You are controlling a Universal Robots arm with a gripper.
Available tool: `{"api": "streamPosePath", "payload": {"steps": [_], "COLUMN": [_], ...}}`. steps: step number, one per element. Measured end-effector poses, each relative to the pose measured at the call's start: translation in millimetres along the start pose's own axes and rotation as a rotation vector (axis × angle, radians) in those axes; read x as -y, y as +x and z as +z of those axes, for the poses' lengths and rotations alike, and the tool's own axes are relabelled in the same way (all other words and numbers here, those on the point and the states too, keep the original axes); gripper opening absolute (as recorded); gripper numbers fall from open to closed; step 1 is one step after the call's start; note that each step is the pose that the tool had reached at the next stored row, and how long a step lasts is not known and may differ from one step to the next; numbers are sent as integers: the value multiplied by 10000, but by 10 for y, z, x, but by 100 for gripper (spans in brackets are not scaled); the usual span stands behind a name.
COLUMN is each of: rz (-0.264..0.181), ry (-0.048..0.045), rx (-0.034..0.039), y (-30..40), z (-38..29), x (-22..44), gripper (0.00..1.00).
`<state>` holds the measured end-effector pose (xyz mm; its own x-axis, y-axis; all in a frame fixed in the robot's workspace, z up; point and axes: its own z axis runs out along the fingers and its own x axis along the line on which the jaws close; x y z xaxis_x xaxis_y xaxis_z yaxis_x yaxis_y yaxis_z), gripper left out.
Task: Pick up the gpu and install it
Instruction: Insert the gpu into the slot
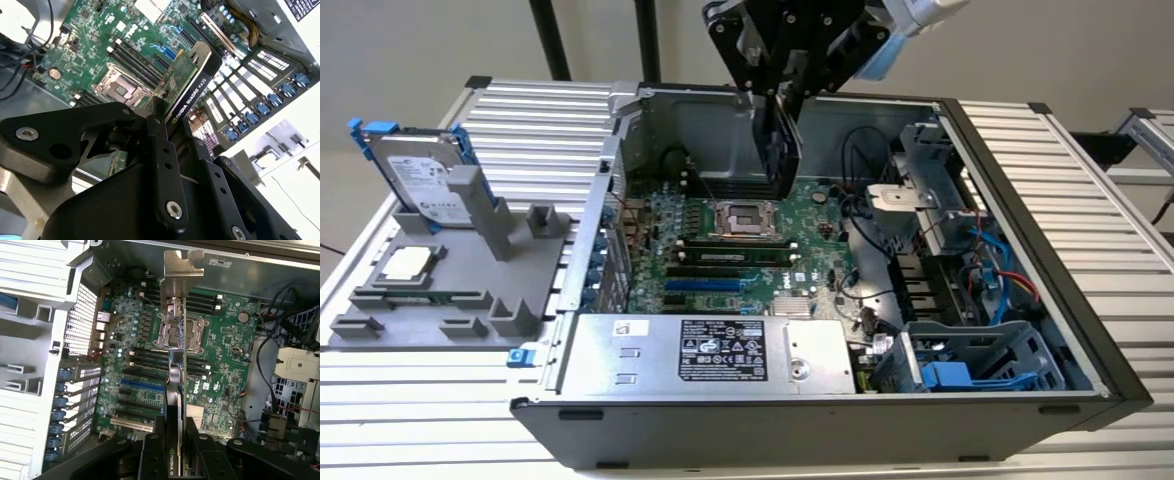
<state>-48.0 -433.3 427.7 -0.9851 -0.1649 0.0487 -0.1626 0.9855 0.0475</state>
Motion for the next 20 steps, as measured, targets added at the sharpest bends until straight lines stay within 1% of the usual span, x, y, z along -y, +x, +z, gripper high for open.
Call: {"api": "streamPosePath", "payload": {"steps": [20], "rz": [-1153], "ry": [56], "rx": [-55], "y": [0], "z": [0], "x": [0], "gripper": [0]}}
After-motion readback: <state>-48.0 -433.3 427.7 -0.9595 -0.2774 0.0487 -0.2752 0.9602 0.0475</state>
